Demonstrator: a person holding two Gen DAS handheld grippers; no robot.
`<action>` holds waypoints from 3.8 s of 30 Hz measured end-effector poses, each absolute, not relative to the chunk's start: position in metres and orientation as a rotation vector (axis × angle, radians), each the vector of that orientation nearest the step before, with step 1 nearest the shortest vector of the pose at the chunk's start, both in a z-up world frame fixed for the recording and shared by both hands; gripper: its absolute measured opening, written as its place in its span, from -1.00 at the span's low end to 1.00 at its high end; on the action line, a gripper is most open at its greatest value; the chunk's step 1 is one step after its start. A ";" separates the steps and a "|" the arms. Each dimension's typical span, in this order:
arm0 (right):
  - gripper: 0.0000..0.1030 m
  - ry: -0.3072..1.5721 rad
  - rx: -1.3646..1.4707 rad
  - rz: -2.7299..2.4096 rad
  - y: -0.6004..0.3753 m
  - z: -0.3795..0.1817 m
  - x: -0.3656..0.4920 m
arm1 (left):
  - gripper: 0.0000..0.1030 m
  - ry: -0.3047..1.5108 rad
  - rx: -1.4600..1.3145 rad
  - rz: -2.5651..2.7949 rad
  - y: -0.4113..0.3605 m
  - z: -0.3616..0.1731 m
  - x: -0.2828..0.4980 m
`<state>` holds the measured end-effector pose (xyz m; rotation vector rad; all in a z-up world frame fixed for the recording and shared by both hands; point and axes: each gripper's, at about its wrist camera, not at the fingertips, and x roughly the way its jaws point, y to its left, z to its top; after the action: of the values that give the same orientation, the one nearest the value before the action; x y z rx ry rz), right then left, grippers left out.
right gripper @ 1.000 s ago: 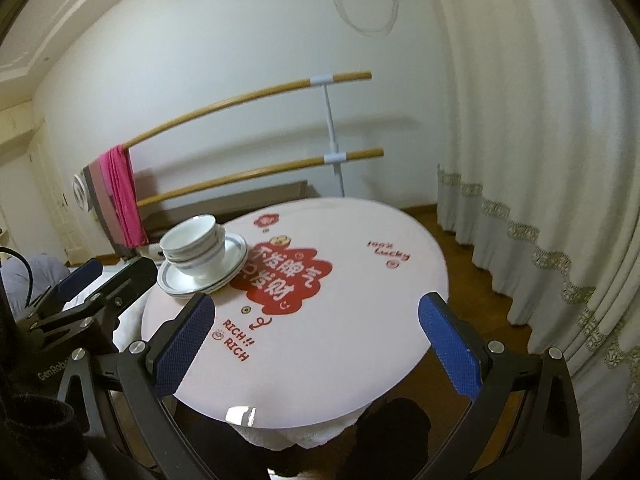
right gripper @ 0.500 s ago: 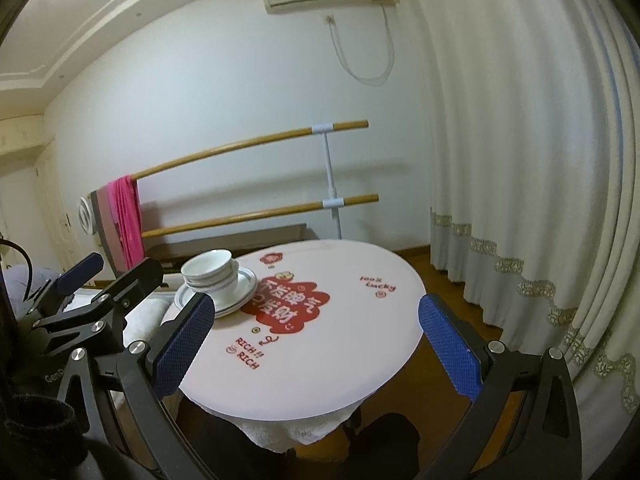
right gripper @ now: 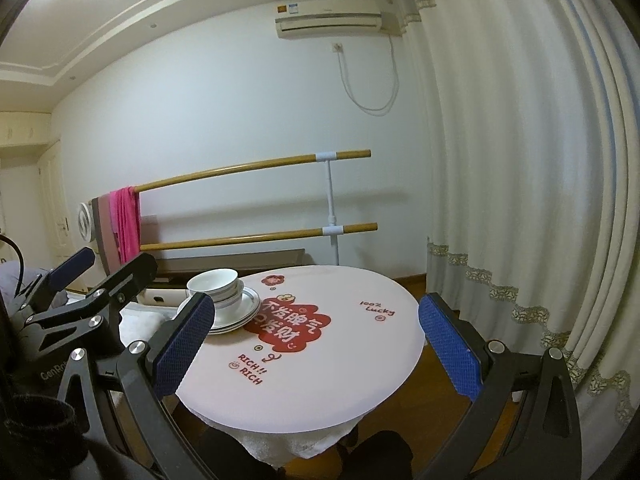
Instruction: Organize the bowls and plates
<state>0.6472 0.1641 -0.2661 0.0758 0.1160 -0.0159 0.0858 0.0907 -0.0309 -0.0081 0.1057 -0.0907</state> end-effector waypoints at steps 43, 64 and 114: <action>1.00 0.113 0.071 -0.052 0.156 -0.270 0.646 | 0.99 0.102 0.002 -0.096 0.084 -0.050 0.099; 1.00 0.122 0.074 -0.052 0.156 -0.275 0.649 | 0.98 0.107 0.006 -0.092 0.082 -0.050 0.098; 1.00 0.126 0.077 -0.053 0.156 -0.277 0.649 | 0.98 0.112 0.008 -0.089 0.084 -0.051 0.099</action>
<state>0.6491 0.1558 -0.2773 0.0765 0.1263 -0.0527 0.0989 0.0836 -0.0508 0.0081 0.1117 -0.0891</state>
